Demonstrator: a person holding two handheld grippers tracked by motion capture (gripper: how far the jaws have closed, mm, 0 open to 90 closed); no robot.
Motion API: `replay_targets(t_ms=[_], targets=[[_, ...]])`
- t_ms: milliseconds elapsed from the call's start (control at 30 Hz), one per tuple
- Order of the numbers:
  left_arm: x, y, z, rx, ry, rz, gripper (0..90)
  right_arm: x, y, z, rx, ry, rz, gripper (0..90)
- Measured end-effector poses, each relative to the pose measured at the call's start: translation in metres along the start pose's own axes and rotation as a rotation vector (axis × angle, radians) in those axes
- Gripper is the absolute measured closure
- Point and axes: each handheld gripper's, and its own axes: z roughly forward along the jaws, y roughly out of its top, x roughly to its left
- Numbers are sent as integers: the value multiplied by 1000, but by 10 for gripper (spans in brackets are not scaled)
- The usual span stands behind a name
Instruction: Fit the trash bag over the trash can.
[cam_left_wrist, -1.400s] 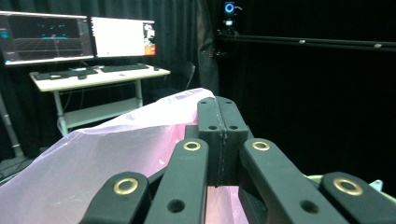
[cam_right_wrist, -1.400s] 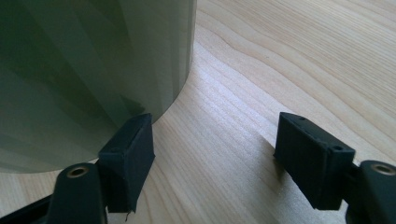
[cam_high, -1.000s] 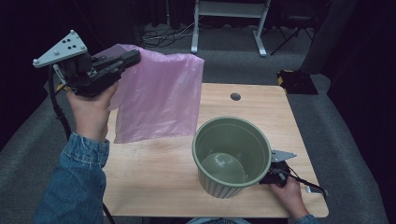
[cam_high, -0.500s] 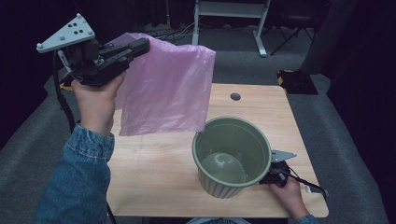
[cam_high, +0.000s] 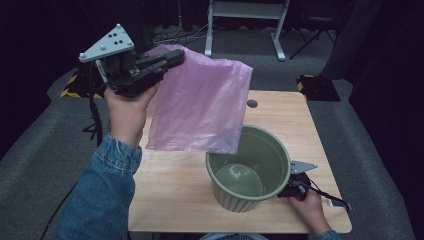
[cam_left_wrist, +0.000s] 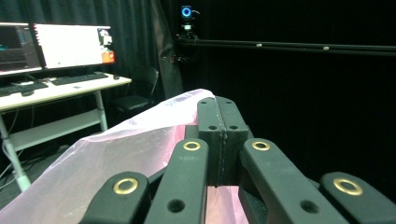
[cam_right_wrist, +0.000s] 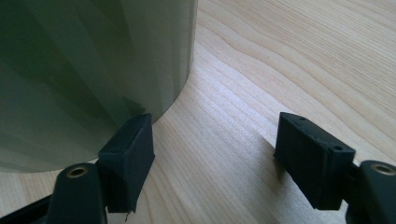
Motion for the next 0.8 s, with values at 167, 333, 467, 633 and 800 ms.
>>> replay_targets(t_ms=[167,333,467,633,800], targets=[[-10,-1,16,-3,-34,1,900,0,0,0,1,0,-1,282],[-16,-4,30,4,-60,0,900,0,0,0,0,0,-1,282],[-22,-7,40,6,-86,-5,899,0,0,0,0,1,0,282],[-29,-10,50,10,-109,-8,899,0,0,0,1,0,0,282],[-37,-14,61,18,-138,-5,900,0,0,0,-1,0,-3,282]])
